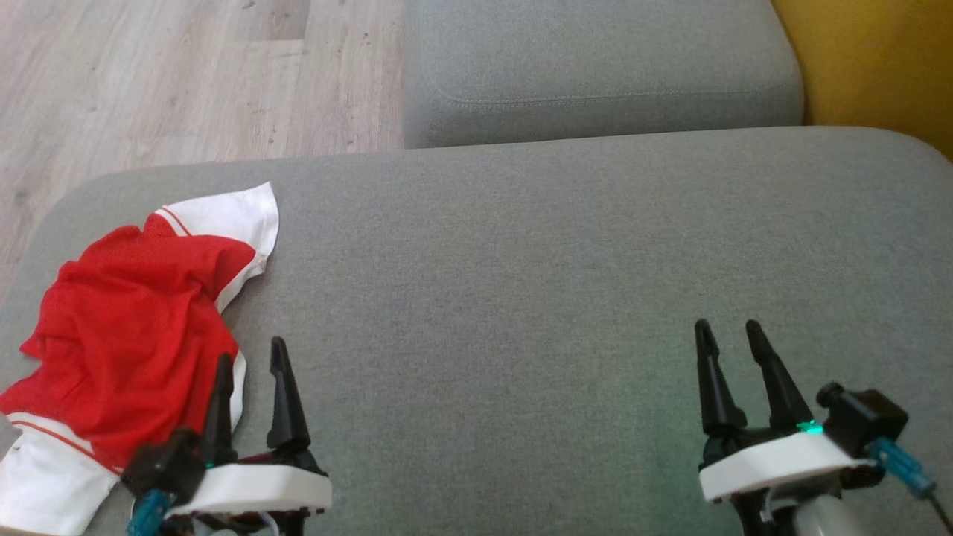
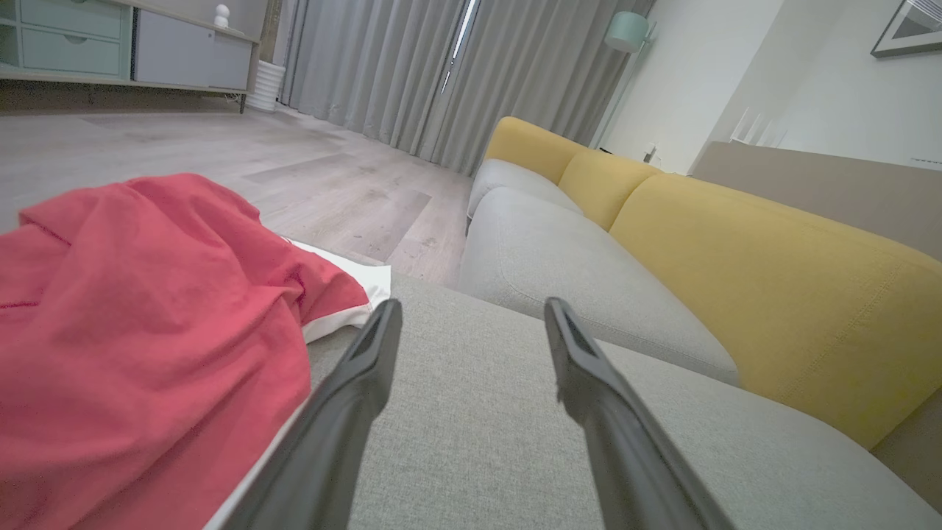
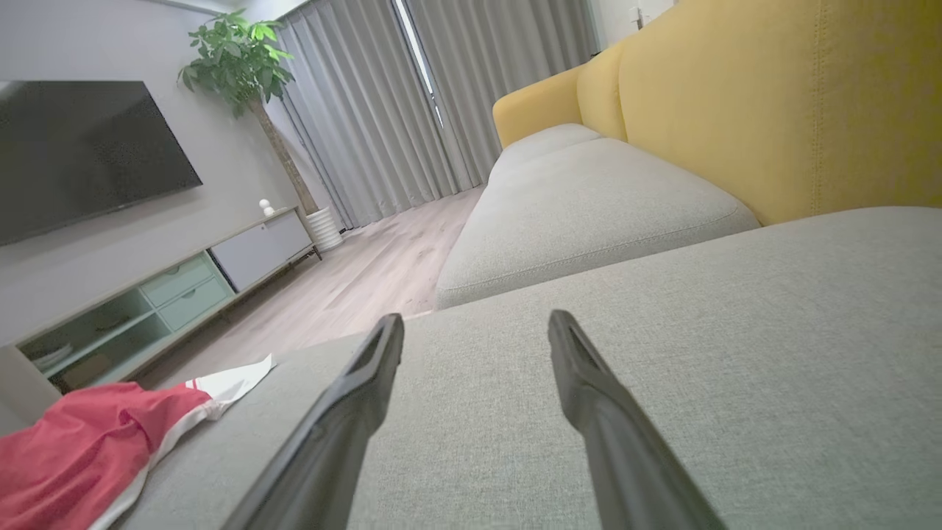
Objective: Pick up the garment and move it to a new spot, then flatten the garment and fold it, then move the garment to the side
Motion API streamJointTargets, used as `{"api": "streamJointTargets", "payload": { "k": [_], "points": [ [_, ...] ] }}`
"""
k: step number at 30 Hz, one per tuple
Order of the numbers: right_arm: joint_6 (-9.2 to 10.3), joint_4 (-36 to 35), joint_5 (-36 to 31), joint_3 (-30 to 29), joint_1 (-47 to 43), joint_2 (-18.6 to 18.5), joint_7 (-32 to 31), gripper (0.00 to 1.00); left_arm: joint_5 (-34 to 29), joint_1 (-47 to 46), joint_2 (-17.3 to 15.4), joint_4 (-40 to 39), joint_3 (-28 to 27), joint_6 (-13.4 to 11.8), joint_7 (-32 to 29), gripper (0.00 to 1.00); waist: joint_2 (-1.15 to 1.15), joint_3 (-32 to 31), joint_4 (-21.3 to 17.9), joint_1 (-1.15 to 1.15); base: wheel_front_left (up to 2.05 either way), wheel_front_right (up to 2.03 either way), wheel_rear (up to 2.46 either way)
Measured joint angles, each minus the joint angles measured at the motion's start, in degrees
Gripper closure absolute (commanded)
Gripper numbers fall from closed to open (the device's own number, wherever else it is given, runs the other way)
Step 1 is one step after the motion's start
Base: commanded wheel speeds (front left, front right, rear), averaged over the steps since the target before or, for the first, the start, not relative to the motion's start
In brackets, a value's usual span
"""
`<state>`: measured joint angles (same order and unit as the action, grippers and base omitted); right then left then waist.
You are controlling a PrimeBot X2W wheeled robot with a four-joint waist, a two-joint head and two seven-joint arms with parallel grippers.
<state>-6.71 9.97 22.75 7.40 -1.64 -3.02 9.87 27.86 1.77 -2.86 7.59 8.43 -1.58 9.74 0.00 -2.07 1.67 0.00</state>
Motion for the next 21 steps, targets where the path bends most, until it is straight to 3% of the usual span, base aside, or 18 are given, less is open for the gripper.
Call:
{"api": "streamJointTargets", "payload": {
  "k": [21],
  "points": [
    [-0.35,2.8,-15.18,-0.73,-0.52,0.26,3.27,0.0,-15.91,0.88,0.0,3.63,1.62,-1.44,3.47,0.0,0.0,-0.09,-0.43,0.0,0.0,0.0,0.0]
  ]
}}
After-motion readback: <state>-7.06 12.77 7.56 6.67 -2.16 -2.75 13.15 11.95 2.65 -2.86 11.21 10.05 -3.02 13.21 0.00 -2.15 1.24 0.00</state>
